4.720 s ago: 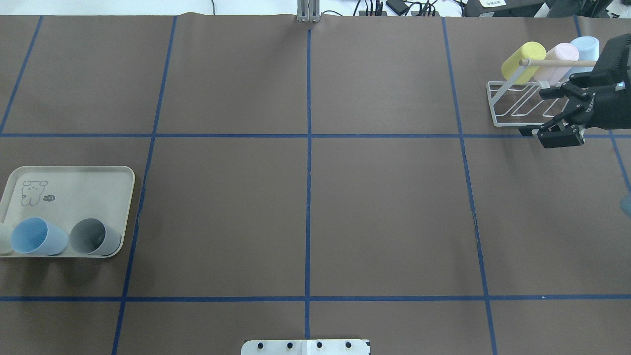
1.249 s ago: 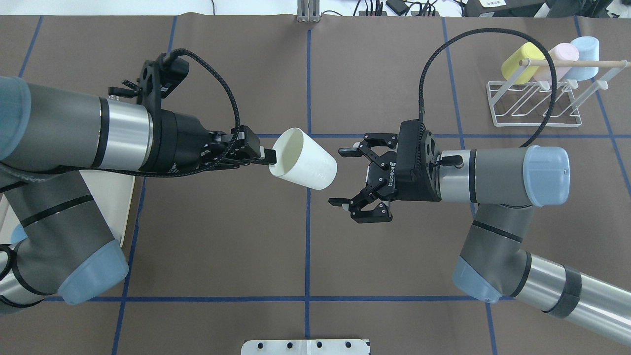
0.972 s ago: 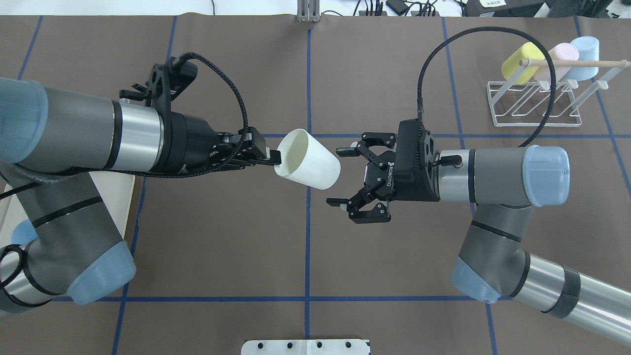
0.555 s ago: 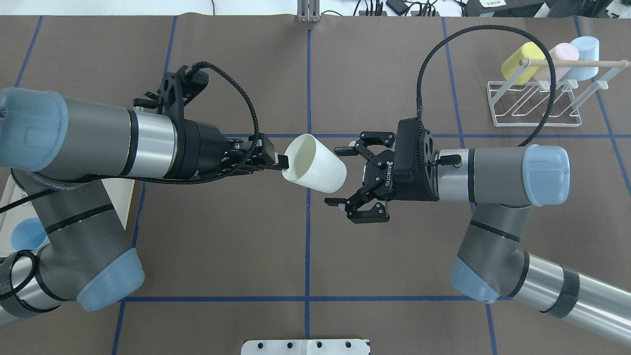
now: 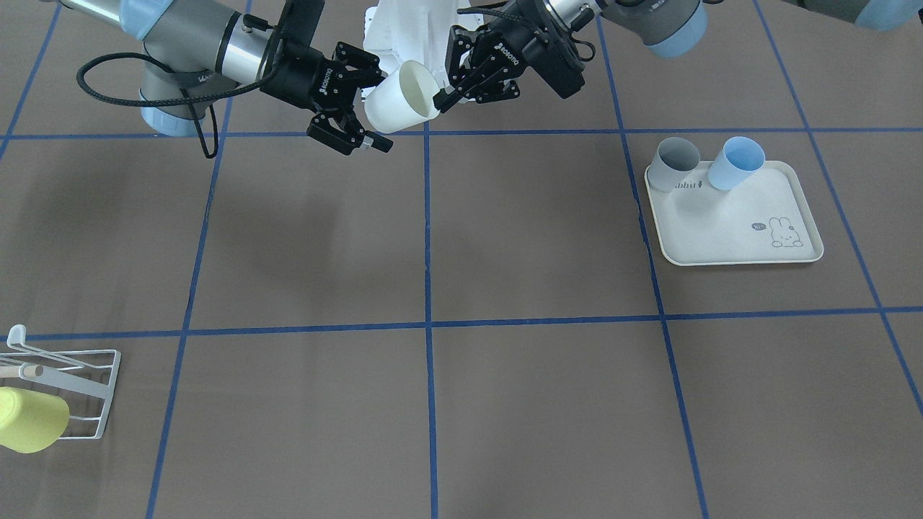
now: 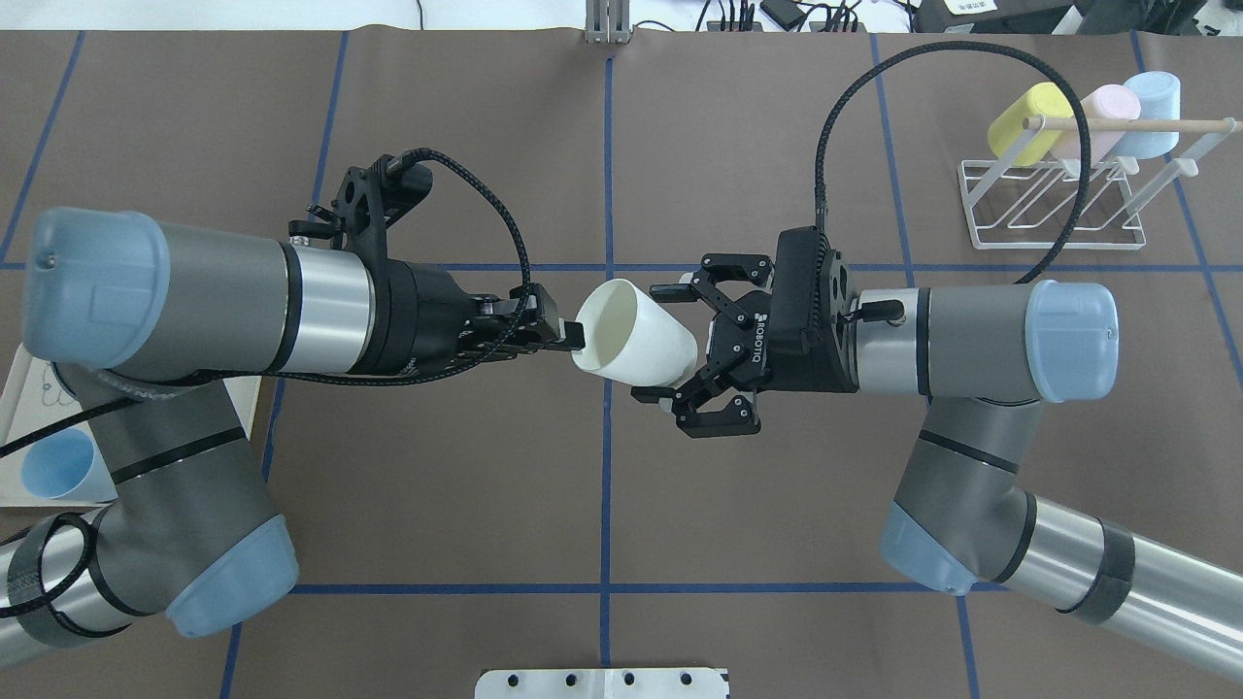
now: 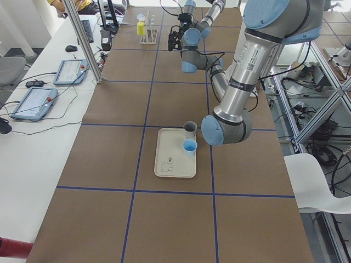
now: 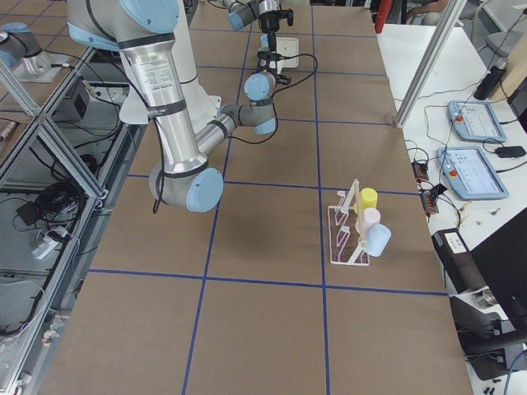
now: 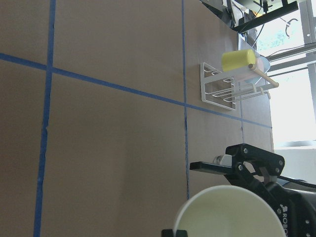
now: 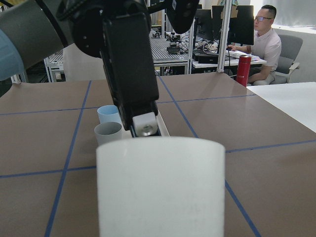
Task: Transfer IKEA cup to right arm and place on rack
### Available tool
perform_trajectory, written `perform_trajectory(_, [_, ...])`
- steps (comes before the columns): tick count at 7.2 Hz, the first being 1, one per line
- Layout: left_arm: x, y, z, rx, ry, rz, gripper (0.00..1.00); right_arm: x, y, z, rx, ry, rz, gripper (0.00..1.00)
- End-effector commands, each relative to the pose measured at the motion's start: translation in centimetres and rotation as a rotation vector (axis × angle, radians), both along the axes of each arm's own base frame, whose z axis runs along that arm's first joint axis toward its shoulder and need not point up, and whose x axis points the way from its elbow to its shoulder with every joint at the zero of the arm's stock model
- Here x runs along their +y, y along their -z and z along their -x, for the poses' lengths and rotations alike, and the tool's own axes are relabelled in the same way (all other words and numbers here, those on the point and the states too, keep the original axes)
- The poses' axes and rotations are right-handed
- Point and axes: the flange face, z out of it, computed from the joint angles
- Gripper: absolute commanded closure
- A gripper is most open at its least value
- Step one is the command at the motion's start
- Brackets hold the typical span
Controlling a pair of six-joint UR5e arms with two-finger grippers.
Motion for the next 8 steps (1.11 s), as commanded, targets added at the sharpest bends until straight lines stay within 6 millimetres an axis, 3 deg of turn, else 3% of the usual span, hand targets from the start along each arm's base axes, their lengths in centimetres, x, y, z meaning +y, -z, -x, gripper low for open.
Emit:
perform_trajectory(1, [0.0,0.0,0.0,0.000,0.002,0.000,1.00,0.0,0.0,0.0,0.000,0.001,0.000,0.03])
perform_trajectory(2, [0.0,0.0,0.0,0.000,0.002,0.000,1.00,0.0,-0.1,-0.1,0.002,0.000,-0.004,0.14])
perform_trajectory(4, [0.1,0.1,0.1,0.004,0.000,-0.002,1.00,-0.1,-0.9,-0.3,0.018,0.000,0.000,0.68])
perform_trajectory(5, [0.1,0.1,0.2,0.005,0.000,-0.003,1.00,-0.1,-1.4,-0.4,0.027,-0.004,0.007,0.83])
perform_trajectory(6, [0.1,0.4,0.4,0.009,0.003,-0.004,1.00,-0.1,-1.7,-0.4,0.029,-0.006,0.008,0.88])
perform_trajectory(7, [-0.1,0.4,0.7,0.011,0.014,-0.008,0.07,-0.1,-1.7,-0.4,0.029,-0.006,0.008,0.89])
perform_trajectory(8, [-0.6,0.7,1.2,0.020,0.059,-0.007,0.00,-0.2,-1.8,-0.5,0.032,-0.008,0.008,0.89])
